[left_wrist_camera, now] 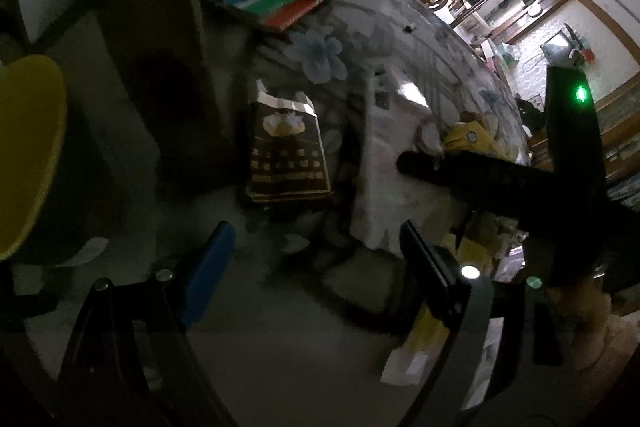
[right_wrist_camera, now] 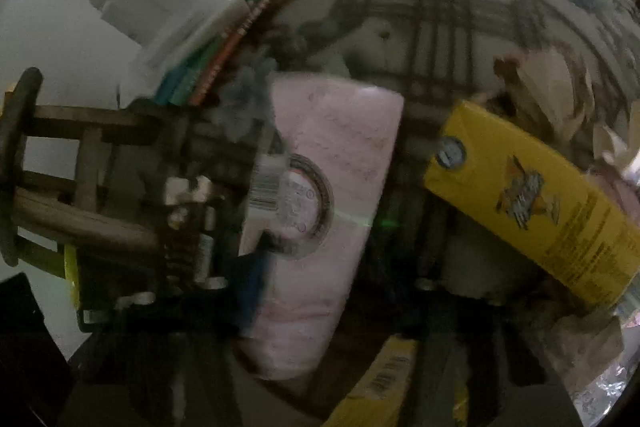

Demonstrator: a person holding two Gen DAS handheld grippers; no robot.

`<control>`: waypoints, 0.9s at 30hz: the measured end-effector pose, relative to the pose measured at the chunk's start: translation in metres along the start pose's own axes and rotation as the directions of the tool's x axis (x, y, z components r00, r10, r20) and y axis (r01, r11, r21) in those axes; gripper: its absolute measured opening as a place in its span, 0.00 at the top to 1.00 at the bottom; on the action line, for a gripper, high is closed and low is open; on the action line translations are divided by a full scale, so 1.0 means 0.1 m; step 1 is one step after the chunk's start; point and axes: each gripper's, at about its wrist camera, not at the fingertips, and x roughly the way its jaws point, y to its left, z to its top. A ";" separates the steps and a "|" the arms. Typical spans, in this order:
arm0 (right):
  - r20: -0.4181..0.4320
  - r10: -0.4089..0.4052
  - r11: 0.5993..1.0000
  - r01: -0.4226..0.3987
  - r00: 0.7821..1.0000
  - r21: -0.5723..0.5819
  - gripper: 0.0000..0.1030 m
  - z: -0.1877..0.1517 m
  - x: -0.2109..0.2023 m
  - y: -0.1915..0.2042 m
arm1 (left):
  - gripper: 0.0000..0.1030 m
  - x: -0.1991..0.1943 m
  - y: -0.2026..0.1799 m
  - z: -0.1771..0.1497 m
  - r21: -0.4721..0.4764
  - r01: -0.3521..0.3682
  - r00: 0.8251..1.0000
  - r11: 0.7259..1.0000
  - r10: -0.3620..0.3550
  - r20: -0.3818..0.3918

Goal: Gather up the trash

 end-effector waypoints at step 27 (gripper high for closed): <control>0.123 -0.077 0.997 0.077 0.989 0.004 0.58 -0.21 -0.44 -0.40 | 0.17 0.41 -0.42 0.47 0.073 -0.022 1.000 0.997 0.021 0.022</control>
